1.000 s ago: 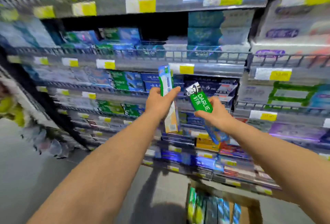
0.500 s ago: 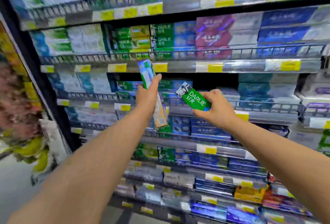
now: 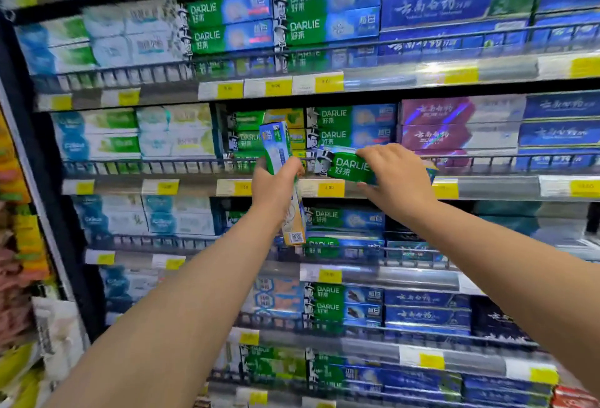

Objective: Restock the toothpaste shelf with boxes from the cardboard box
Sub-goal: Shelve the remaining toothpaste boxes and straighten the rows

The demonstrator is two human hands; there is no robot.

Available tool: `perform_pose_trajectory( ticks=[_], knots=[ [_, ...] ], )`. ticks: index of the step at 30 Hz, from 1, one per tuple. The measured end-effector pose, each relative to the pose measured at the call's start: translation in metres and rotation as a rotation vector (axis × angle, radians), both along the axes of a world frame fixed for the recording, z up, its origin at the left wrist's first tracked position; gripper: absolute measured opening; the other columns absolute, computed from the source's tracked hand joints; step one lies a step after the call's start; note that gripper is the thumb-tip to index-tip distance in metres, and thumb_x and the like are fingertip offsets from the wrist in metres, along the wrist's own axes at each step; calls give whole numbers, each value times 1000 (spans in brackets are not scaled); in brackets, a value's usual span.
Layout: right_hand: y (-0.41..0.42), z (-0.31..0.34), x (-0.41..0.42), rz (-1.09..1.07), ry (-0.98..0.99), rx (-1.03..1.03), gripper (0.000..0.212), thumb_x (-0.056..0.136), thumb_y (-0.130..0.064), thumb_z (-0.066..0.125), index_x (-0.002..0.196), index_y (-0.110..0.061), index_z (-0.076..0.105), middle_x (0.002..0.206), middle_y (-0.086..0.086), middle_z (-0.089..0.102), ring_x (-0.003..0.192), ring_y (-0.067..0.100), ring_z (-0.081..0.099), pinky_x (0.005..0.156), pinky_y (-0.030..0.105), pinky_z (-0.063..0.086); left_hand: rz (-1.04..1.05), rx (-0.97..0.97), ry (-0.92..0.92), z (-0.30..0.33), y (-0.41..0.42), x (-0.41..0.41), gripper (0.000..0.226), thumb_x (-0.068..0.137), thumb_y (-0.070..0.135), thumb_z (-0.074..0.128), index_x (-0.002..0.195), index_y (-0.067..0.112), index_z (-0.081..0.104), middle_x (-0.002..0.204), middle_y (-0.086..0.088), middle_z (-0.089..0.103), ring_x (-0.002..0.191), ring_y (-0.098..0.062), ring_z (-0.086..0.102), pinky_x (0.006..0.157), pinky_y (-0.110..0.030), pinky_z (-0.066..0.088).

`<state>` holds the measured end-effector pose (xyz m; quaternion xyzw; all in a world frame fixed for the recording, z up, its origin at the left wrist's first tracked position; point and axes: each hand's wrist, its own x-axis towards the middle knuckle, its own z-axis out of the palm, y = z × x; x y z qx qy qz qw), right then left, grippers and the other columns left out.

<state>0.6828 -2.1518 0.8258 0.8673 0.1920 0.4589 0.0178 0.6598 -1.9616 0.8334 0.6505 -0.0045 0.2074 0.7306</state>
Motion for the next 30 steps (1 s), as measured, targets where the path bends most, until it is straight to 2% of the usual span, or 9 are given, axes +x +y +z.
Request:
perform_pose_trajectory(
  ticks=[2, 6, 9, 13, 17, 20, 23, 25, 30],
  knots=[
    [13, 6, 19, -14, -30, -33, 56, 58, -25, 84, 106, -6, 62, 100, 13, 68, 87, 35, 63, 72, 40, 50, -1, 35, -18, 5, 6, 16, 71, 84, 23, 60, 145, 14, 25, 132, 0, 45, 113, -24, 45, 84, -36, 35],
    [34, 19, 51, -23, -82, -66, 61, 55, -19, 84, 111, -9, 62, 110, 11, 67, 94, 34, 63, 77, 38, 49, -22, 73, -79, 14, 15, 47, 70, 88, 25, 58, 147, 18, 20, 130, 5, 41, 118, -18, 39, 93, -39, 34],
    [42, 29, 72, -19, -86, -59, 60, 61, -20, 81, 116, -10, 60, 115, 10, 65, 100, 33, 62, 83, 36, 43, -19, 59, -140, 19, 21, 65, 64, 89, 23, 59, 144, 17, 27, 109, 10, 44, 104, -14, 38, 86, -33, 31],
    [46, 33, 92, -35, -23, -51, 57, 72, -21, 73, 125, -10, 54, 123, 11, 61, 110, 34, 57, 94, 42, 40, -32, 42, -125, 18, 22, 83, 67, 89, 26, 59, 145, 15, 24, 111, 6, 46, 106, -18, 40, 86, -34, 31],
    [47, 31, 99, -110, 65, 17, 60, 79, -35, 56, 134, -13, 46, 131, 7, 54, 122, 30, 47, 105, 43, 30, -50, 75, -109, 17, 18, 94, 46, 90, 26, 58, 130, 21, 37, 86, 16, 42, 85, -15, 42, 82, -32, 29],
    [42, 31, 99, -156, 82, 54, 65, 75, -41, 44, 134, -14, 45, 130, 7, 54, 122, 28, 45, 107, 42, 26, -49, 105, -66, 17, 12, 101, 46, 85, 31, 61, 124, 16, 43, 109, -1, 56, 100, -24, 50, 83, -36, 37],
    [33, 30, 101, -151, 91, 59, 66, 75, -40, 39, 135, -13, 44, 134, 9, 51, 126, 29, 43, 112, 44, 20, -66, 90, -57, 16, 6, 106, 28, 84, 31, 61, 105, 18, 47, 89, 3, 54, 88, -23, 50, 75, -33, 35],
    [30, 31, 100, -133, 79, 61, 71, 73, -42, 30, 138, -13, 42, 140, 10, 47, 132, 29, 38, 114, 46, 15, -64, 67, -47, 17, 4, 106, 30, 84, 31, 61, 107, 16, 48, 91, -1, 52, 87, -23, 49, 74, -32, 34],
    [37, 20, 71, 158, 55, 186, 58, 82, -41, 35, 125, -5, 52, 121, 14, 56, 110, 30, 53, 93, 44, 41, -79, -331, 124, 24, 7, 115, 52, 80, 46, 65, 113, 13, 43, 106, -15, 57, 90, -29, 59, 77, -39, 49]
  ],
)
